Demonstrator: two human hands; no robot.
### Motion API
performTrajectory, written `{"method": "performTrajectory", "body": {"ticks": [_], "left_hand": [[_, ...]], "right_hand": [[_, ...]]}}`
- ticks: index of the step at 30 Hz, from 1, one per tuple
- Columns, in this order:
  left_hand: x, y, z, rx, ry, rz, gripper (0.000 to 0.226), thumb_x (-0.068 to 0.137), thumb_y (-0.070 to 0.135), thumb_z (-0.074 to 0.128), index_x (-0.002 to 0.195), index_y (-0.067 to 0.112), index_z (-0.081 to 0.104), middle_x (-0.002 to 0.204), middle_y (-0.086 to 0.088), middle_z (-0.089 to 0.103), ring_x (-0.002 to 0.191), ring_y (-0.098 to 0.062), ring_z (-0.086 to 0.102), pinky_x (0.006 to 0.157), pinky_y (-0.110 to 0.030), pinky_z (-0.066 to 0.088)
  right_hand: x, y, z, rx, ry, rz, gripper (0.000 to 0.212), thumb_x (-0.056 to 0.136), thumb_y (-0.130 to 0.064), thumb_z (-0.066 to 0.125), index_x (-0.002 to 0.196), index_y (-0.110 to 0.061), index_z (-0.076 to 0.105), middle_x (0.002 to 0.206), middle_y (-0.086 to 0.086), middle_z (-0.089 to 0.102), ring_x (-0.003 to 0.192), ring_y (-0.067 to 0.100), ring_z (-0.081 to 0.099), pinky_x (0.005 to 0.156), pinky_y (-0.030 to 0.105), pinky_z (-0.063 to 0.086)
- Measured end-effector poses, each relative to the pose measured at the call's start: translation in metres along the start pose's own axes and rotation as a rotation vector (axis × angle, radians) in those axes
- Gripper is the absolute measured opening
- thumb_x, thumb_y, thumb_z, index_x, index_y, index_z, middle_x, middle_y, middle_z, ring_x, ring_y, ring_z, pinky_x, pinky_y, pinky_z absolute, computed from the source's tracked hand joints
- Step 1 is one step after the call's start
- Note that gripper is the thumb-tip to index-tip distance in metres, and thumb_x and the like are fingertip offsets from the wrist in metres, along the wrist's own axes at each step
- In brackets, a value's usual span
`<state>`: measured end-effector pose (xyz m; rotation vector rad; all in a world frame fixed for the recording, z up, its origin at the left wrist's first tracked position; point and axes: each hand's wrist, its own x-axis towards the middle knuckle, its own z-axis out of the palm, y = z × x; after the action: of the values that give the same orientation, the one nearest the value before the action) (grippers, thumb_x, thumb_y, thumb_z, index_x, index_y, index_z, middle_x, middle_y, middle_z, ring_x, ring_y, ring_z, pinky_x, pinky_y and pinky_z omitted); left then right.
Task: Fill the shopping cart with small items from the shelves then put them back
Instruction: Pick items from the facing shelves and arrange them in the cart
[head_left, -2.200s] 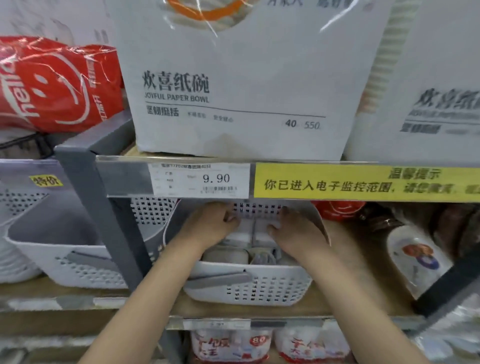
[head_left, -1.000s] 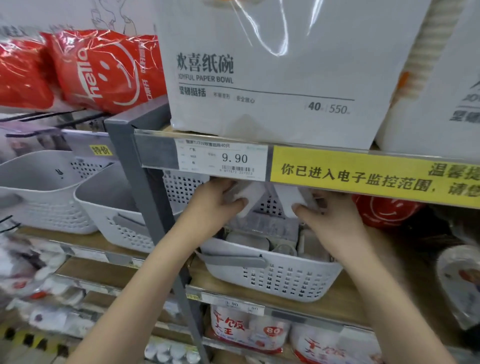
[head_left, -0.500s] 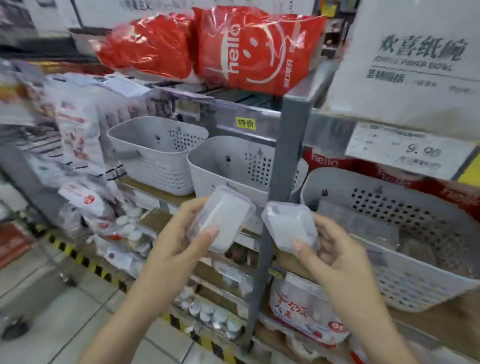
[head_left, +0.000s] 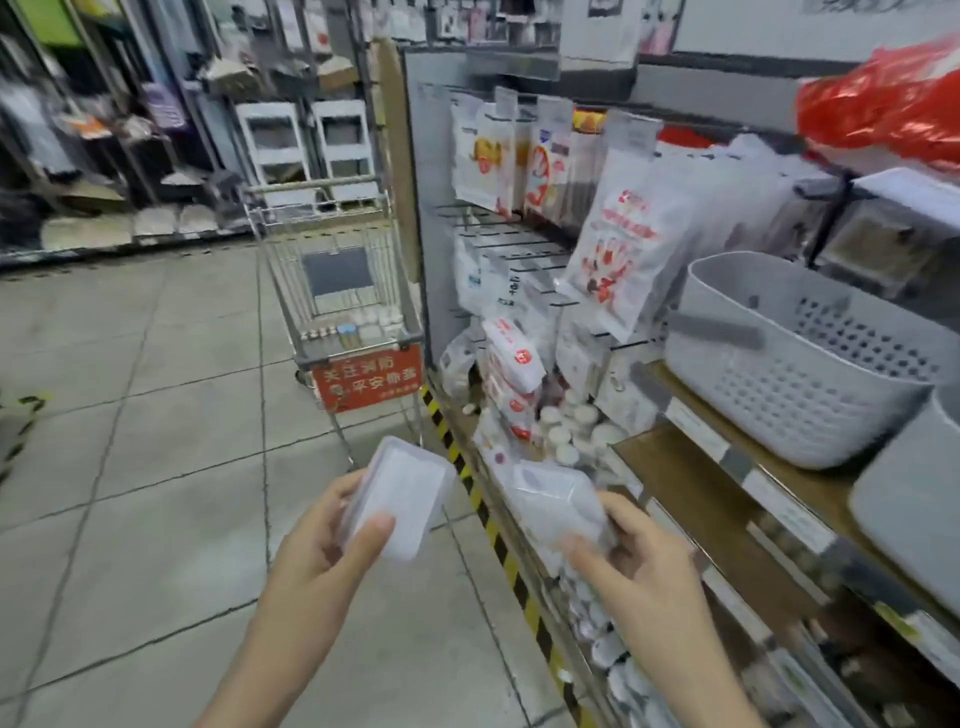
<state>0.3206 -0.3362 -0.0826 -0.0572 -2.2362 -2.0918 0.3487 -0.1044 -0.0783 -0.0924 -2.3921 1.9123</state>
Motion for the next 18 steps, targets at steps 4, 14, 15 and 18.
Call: {"method": "performTrajectory", "body": {"ticks": [4,14,15,18], "left_hand": [[0.021,-0.013,-0.059,0.058,0.166,-0.027,0.029,0.078,0.033,0.071,0.106,0.033,0.062,0.099,0.019,0.07,0.088,-0.002,0.066,0.069,-0.011,0.05],[0.152,-0.045,-0.085,0.042,0.187,-0.062,0.026,0.083,0.021,0.07,0.109,0.022,0.066,0.103,0.01,0.07,0.092,-0.004,0.065,0.072,-0.011,0.049],[0.172,-0.047,-0.085,0.051,0.175,-0.069,0.031,0.079,0.025,0.067,0.11,0.021,0.067,0.105,0.007,0.07,0.093,-0.008,0.066,0.072,-0.013,0.049],[0.231,-0.051,-0.087,0.064,0.183,-0.077,0.035,0.075,0.029,0.065,0.109,0.022,0.067,0.103,0.003,0.07,0.093,-0.013,0.065,0.072,-0.015,0.051]], "right_hand": [[0.047,-0.002,0.055,-0.012,-0.107,-0.019,0.027,0.087,-0.013,0.065,0.097,-0.038,0.067,0.093,-0.012,0.068,0.082,0.016,0.061,0.072,0.028,0.049],[0.208,0.02,0.115,0.013,-0.226,0.036,0.026,0.087,-0.009,0.065,0.102,-0.031,0.068,0.097,-0.011,0.071,0.093,0.012,0.064,0.083,0.034,0.052],[0.23,0.021,0.119,0.015,-0.221,0.044,0.027,0.087,-0.01,0.065,0.102,-0.031,0.068,0.098,-0.011,0.071,0.094,0.012,0.064,0.085,0.038,0.052],[0.293,0.022,0.131,0.048,-0.203,0.062,0.026,0.087,-0.006,0.065,0.099,-0.029,0.069,0.096,-0.007,0.071,0.092,0.016,0.065,0.085,0.041,0.052]]}}
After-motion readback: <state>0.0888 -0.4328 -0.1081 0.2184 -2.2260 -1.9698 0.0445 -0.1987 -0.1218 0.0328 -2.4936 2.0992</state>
